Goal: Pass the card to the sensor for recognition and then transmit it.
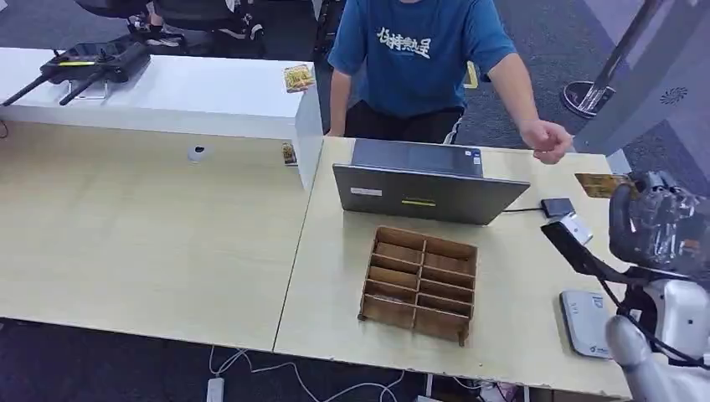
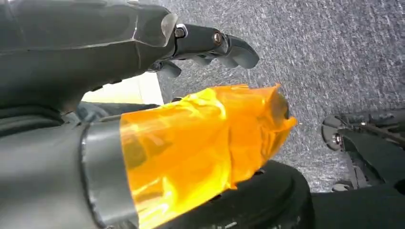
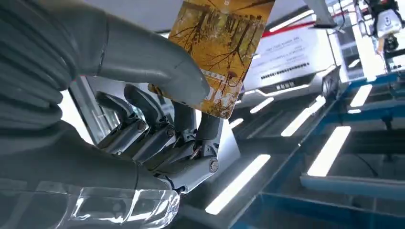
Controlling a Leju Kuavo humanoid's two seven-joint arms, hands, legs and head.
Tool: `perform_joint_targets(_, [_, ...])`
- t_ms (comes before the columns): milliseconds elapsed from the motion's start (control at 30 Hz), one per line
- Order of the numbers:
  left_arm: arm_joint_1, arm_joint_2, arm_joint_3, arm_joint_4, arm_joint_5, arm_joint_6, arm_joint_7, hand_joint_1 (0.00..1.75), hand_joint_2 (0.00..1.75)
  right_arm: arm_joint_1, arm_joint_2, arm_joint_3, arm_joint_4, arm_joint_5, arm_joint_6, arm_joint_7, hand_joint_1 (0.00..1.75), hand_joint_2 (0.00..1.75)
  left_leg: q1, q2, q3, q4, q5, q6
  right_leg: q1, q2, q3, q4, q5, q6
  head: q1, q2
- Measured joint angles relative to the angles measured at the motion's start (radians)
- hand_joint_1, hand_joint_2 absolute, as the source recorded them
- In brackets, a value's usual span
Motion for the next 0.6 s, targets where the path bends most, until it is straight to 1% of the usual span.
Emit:
perform_joint_targets(67, [0.0,0.0,0.0,0.0,-0.002,0.0,0.0,0.0,0.0,-0.007,0.011,0.003,-0.003,0.04,-0.013,0.003,1.75,1.75,0.0,0.0,0.0,0.0,0.0,0.0,0.0,0.0,0.0,0.0,0.0,0.0,0.0,0.0])
perform_joint_targets(133, [0.0,0.001,0.0,0.0,-0.006,-0.002,0.0,0.0,0.0,-0.015,0.027,0.005,-0.007,0.106,-0.039,0.013,1.75,1.75,0.0,0.0,0.0,0.0,0.0,0.0,0.0,0.0,0.0,0.0,0.0,0.0,0.0,0.0])
perform_joint_targets(233, [0.0,0.002,-0.002,0.0,-0.01,-0.003,0.0,0.0,0.0,-0.03,0.049,0.008,-0.011,0.174,-0.05,0.021,1.75,1.75,0.0,0.0,0.0,0.0,0.0,0.0,0.0,0.0,0.0,0.0,0.0,0.0,0.0,0.0])
perform_joint_targets(367, [0.0,0.002,-0.005,0.0,-0.018,-0.003,0.0,0.0,0.0,-0.07,0.089,0.02,-0.008,0.225,-0.04,0.032,1.75,1.75,0.0,0.0,0.0,0.0,0.0,0.0,0.0,0.001,0.0,0.0,0.0,0.0,0.0,0.0])
perform_joint_targets(533, [-0.001,0.002,-0.018,0.0,-0.031,-0.009,0.002,0.0,0.0,-0.142,0.139,0.062,0.018,0.318,-0.01,0.066,1.75,1.75,0.0,0.0,0.0,0.0,0.001,-0.001,0.0,0.001,0.0,0.001,0.0,0.0,0.0,0.0])
perform_joint_targets(600, [-0.001,0.002,-0.024,0.0,-0.035,-0.01,0.002,0.0,0.0,-0.164,0.155,0.077,0.031,0.335,-0.008,0.072,1.75,1.75,0.0,0.0,0.0,0.0,0.001,-0.001,0.0,0.0,0.0,0.0,0.0,0.0,0.0,0.0])
